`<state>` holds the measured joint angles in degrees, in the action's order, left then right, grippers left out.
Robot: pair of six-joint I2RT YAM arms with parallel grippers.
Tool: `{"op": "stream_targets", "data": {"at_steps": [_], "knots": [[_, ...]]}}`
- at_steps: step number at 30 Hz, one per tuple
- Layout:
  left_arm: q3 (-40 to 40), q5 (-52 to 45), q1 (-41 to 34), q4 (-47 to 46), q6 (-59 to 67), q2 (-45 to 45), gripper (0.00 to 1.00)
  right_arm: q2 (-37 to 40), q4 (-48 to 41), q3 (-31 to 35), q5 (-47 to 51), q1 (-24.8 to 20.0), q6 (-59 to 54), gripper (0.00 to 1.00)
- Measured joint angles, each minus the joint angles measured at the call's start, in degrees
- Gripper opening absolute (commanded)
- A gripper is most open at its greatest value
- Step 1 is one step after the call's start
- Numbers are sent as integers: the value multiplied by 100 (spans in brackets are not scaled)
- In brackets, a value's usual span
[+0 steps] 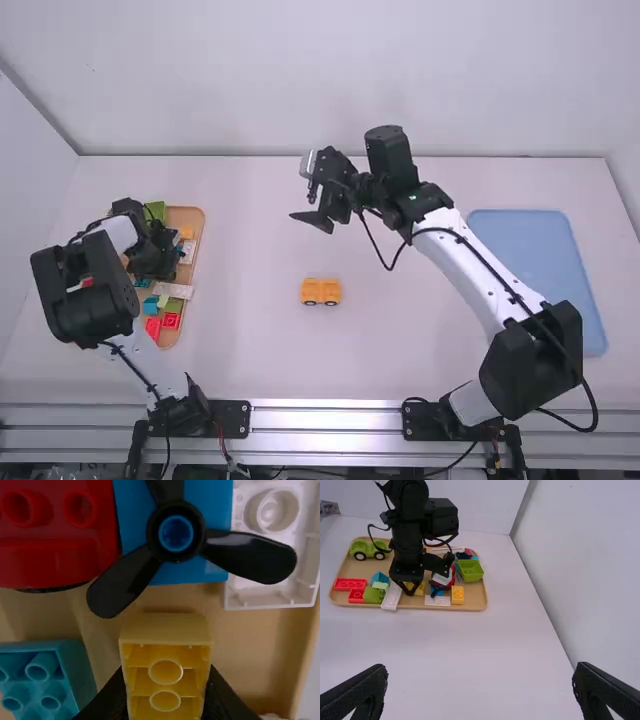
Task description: Assemble lego blocks to make yellow taxi
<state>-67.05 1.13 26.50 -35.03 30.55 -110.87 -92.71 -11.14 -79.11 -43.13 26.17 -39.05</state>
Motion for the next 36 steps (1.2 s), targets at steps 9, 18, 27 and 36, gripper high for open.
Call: {"op": "stream_targets", "data": {"at_steps": [9,18,27,36], "knots": [[103,-240,-87,-160,-186,1268,17,-2,-15,0,-37,-422,501,98],[1252,-2297,-1224,1182,754,4345,29,-249,-483,-42,-1099,-894,267,98],[2404,-3936,-2885,3504,328,4743,30,-909,-623,-44,-3222,-1220,-396,98],[2413,-5156,-3587,6157,-1016,3427,26,-907,-925,-44,-4037,-1279,-817,89]]}}
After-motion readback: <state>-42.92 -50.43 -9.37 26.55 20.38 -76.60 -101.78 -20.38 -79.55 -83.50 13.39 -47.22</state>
